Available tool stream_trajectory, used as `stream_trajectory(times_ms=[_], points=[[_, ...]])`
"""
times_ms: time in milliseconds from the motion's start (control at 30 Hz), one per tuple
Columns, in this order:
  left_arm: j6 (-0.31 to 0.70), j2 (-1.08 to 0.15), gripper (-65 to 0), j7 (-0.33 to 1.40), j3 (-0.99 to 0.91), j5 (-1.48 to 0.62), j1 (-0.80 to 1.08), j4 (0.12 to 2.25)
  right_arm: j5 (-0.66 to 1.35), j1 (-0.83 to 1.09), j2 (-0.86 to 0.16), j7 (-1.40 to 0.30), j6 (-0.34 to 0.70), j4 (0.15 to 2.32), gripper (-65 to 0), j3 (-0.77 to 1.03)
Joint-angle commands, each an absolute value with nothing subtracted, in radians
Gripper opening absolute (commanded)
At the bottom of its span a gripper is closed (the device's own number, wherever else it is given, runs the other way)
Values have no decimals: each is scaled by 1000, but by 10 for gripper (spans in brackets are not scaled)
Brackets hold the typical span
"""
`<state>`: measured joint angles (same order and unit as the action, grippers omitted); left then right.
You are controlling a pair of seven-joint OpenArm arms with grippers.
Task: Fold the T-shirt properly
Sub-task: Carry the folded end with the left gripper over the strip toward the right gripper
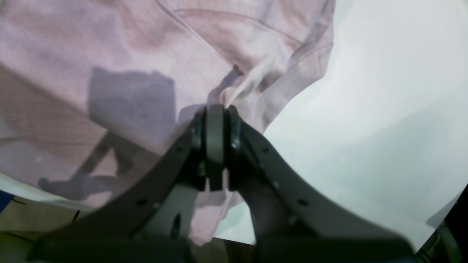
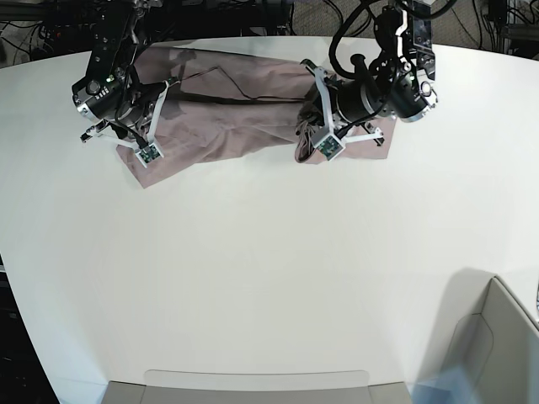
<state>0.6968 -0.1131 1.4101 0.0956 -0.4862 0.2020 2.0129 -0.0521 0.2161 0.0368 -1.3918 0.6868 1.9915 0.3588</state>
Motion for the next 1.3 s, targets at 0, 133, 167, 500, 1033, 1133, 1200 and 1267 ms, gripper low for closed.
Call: stream_trajectory(times_ms=[0,133,167,500,1033,1133,1200,1267], points=[[698,-108,-650,1396,96,-501,197,2026,-50,208,35,-1394,698,2006,-650,360],[698,-91,-650,1396,102,-499,196,2026,-50,209,35,-1394,698,2006,-650,360],[698,-90,-650,1396,117,-499,196,2022,-51,209,35,-1394,698,2006,-650,360],[698,-62,-650,1396,127,-495,193,1949,-53,209,36,-1394,698,2006,-650,358],[698,-61,-540,1396,117,-509,199,1957,-54,209,35,-1394,698,2006,-650,360],[698,-65,-540,1396,120,-621,197,1969,-54,209,35,-1394,698,2006,-650,360],[698,-71,-540,1396,116,-739,196,1971,-54,209,35,-1394,698,2006,-650,360],[698,-101,-541,1396,113,-822,191,1966,-53,208,35,-1394,698,2006,-650,360]])
